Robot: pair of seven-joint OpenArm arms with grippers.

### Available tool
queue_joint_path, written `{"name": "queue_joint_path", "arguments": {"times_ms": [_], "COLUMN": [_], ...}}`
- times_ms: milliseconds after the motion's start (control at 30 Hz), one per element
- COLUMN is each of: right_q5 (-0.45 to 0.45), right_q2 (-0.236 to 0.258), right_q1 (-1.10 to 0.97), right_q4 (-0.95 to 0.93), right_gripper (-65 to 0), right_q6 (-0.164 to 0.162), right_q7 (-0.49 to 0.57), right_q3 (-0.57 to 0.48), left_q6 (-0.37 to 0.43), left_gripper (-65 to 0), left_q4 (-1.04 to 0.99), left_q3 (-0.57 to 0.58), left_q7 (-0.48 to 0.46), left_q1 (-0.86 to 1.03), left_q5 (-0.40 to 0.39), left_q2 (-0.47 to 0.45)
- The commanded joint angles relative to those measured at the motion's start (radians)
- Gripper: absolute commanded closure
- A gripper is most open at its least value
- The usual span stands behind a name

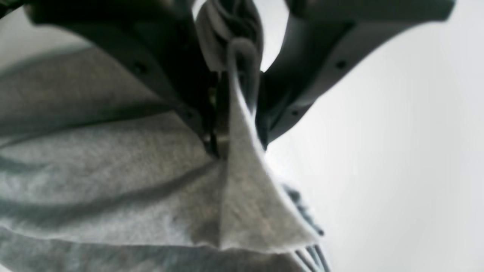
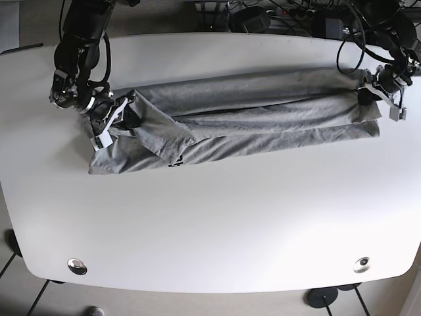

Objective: Fold the T-shirt properly

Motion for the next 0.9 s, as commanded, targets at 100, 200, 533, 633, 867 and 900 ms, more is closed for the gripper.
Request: {"name": "queue_joint_path", "arguments": {"times_ms": [100, 200, 533, 633, 867, 900], "right_q5": [-0.063, -0.063, -0.062, -0.068, -0.063, -0.063], "right_q2": [0.002, 0.002, -0.009, -0.023, -0.026, -0.026], "right_q1": [-0.001, -0.003, -0.001, -0.001, -0.001, -0.001], "right_q4": [0.001, 0.001, 0.001, 0.001, 0.001, 0.001], "right_gripper": [-8.1, -8.1, -8.1, -8.1, -8.1, -8.1], "right_q6": [-0.017, -0.017, -0.017, -0.017, -0.017, -0.017], "right_q7": [-0.053, -0.053, -0.053, -0.053, -0.053, -0.053], "right_q3": [-0.002, -0.002, -0.005, -0.002, -0.002, -0.002], "left_q6": [-0.002, -0.002, 0.054, 0.091, 0.152, 0.159], "left_gripper": [-4.2, -4.2, -4.2, -4.2, -4.3, -4.4], "left_q4": [0.247, 0.359, 0.414, 0.413, 0.327, 0.307], "left_q3": [0.003, 0.070, 0.434, 0.526, 0.675, 0.681], "left_q7": [0.019, 0.060, 0.060, 0.026, -0.073, -0.076], "left_q1": [0.007, 0.004, -0.059, -0.060, -0.082, -0.094], "left_q5": [-0.021, -0.021, -0.021, -0.021, -0.021, -0.021], "left_q2": [0.035, 0.075, 0.213, 0.240, 0.243, 0.243]}}
